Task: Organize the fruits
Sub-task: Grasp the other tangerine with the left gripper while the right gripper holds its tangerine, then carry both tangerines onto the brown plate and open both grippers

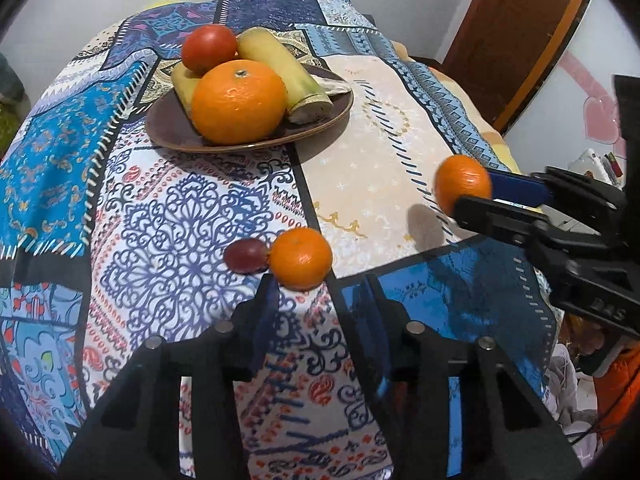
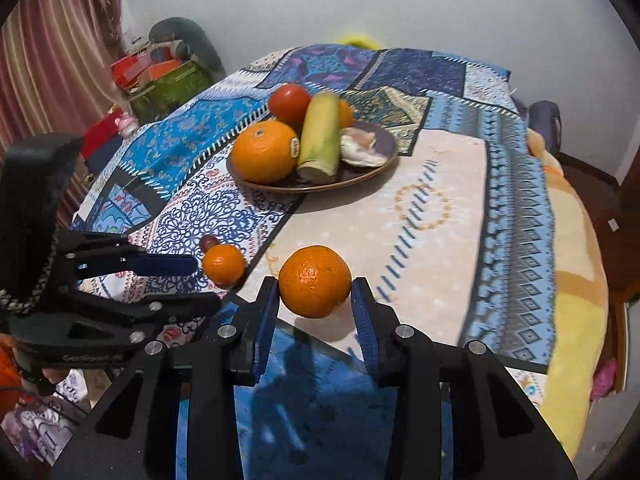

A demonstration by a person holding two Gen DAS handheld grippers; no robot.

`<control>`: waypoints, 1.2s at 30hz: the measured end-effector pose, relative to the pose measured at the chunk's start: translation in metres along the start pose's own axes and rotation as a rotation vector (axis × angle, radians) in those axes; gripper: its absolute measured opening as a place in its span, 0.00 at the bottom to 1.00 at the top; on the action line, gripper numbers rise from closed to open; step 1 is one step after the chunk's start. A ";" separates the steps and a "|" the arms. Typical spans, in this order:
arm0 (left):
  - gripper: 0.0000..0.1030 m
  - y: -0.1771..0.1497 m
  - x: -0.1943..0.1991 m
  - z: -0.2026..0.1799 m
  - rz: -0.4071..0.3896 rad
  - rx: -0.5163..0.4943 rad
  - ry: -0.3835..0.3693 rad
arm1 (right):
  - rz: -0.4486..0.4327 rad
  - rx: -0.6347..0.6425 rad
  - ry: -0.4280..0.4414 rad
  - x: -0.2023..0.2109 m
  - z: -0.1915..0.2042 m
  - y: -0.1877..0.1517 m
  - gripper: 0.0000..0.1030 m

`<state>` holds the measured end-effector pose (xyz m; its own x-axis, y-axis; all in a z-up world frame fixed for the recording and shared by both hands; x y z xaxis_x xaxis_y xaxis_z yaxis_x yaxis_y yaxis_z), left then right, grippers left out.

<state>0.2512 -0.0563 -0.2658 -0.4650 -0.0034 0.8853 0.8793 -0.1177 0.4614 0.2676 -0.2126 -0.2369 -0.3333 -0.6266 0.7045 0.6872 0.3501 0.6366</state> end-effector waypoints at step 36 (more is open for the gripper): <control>0.32 0.071 0.030 0.097 -0.217 0.153 0.160 | -0.109 0.029 -0.074 -0.008 -0.021 0.062 0.33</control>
<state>0.3095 0.0312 -0.2014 -0.6429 -0.1527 0.7506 0.7576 0.0176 0.6525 0.3263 -0.2003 -0.2092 -0.4525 -0.6093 0.6511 0.6258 0.3032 0.7187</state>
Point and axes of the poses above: each gripper's, at about its wrist camera, not at the fingertips, and x roughly against the way its jaws point, z to its left, y to its top, the point moved 3 cm from there along -x, roughly the way its jaws point, and after that the axes turned 13 degrees about y, right-handed, at the moved point
